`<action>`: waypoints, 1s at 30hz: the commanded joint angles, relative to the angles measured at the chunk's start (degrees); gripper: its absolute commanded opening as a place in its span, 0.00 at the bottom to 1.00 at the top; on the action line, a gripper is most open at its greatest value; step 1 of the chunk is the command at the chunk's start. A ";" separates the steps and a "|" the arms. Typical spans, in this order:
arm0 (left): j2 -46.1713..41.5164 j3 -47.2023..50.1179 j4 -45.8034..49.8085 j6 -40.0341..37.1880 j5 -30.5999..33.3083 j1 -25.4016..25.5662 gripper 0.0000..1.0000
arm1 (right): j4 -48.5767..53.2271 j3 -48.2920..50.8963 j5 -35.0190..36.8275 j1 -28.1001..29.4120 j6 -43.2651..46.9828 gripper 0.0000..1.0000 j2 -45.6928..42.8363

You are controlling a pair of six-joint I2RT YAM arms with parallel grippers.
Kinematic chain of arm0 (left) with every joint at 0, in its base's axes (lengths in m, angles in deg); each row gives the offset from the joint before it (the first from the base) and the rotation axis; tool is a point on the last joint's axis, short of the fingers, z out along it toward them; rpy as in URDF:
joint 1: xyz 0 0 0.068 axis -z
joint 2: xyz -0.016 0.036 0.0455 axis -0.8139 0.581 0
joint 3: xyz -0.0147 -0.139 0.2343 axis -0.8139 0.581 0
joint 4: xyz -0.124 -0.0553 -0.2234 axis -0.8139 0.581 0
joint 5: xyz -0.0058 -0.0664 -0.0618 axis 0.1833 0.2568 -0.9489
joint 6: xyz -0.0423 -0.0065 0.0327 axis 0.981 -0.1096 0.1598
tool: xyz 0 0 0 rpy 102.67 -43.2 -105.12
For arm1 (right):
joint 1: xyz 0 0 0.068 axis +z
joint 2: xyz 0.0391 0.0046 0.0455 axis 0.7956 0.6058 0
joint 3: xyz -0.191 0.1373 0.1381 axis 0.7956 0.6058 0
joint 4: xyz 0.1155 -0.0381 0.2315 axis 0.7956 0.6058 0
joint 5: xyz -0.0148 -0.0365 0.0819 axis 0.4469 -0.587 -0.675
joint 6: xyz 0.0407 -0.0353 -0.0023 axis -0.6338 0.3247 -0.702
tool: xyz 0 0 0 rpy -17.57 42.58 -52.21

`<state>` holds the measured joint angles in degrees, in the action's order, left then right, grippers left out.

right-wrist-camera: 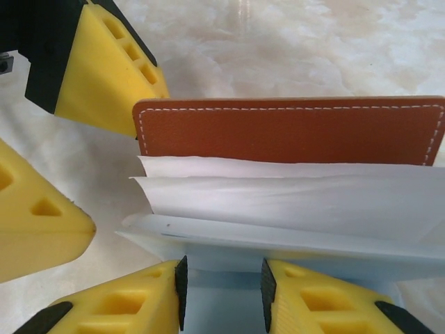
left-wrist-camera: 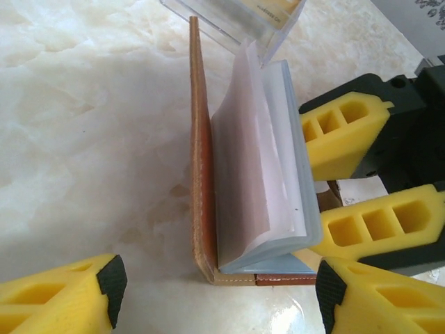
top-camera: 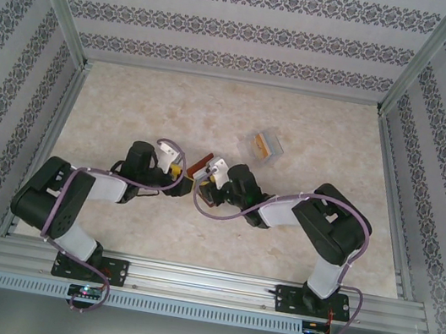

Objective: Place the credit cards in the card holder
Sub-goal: Rotate the card holder at the center of the table.

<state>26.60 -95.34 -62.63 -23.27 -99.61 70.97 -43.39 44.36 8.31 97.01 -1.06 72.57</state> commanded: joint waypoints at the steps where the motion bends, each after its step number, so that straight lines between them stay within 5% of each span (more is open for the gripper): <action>1: 0.57 -0.71 -4.91 -1.85 -2.17 0.61 0.74 | -2.12 -1.29 -2.01 -0.98 -1.76 0.37 1.09; 15: 5.13 -2.16 -6.33 -1.21 0.51 0.64 0.60 | -3.62 -1.38 -4.54 -2.01 -3.15 0.36 2.08; 30: 3.58 -1.30 -5.05 0.72 0.70 -0.96 0.62 | -3.82 -0.62 -4.61 -2.77 -3.30 0.36 1.84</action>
<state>31.13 -97.17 -65.00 -23.51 -98.47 70.66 -45.05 43.93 4.92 94.80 -3.84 74.01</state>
